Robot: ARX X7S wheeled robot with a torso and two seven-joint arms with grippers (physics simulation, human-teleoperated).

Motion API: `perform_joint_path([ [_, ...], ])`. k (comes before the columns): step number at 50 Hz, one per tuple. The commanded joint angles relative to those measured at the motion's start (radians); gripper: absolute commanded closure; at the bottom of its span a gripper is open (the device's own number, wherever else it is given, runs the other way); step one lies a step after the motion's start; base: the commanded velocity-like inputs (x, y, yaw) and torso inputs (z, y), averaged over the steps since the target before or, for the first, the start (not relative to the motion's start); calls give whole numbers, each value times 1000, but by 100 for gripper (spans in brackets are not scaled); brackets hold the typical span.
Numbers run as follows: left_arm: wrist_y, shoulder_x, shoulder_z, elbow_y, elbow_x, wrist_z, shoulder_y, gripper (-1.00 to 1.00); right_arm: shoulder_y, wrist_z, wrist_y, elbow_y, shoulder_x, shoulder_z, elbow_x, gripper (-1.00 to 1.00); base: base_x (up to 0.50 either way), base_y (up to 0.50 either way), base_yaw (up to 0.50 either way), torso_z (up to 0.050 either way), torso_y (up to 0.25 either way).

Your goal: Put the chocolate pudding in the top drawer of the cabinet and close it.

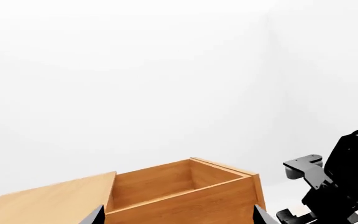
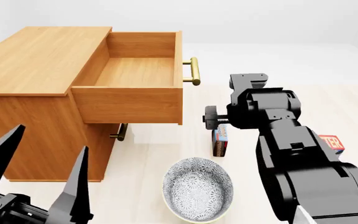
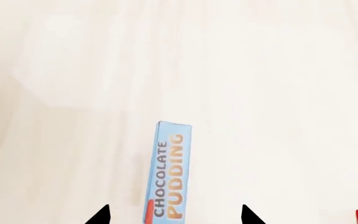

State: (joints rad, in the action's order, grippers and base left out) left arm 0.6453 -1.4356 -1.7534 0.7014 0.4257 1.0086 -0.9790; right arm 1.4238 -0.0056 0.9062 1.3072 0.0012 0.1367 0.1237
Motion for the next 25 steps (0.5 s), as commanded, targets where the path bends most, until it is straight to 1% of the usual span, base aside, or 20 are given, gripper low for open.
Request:
perform_joint_path([
  [1, 40, 13, -6, -19, -38, -28, 12, -100, -3, 25, -7, 2, -1, 4, -2, -100, 0, 0, 0, 0, 0],
  [4, 46, 17, -5, -26, -52, -31, 14, -100, -4, 29, -12, 2, -1, 31, 23, -100, 0, 0, 0, 0, 0],
  [7, 10, 27, -2, -30, -57, -24, 11, -100, -5, 30, -14, 2, -1, 42, 37, -100, 0, 0, 0, 0, 0],
  [11, -31, 31, -2, -22, -71, -13, 11, -100, -5, 25, -14, 2, -1, 50, 45, -100, 0, 0, 0, -50, 0],
  [20, -49, 34, 0, -23, -74, -13, 12, -100, -2, 20, -20, 2, -1, 66, 68, -100, 0, 0, 0, -50, 0],
  [25, -61, 41, 2, -29, -75, -17, 11, -100, -2, 30, -30, 2, -1, 111, 103, -100, 0, 0, 0, -50, 0],
])
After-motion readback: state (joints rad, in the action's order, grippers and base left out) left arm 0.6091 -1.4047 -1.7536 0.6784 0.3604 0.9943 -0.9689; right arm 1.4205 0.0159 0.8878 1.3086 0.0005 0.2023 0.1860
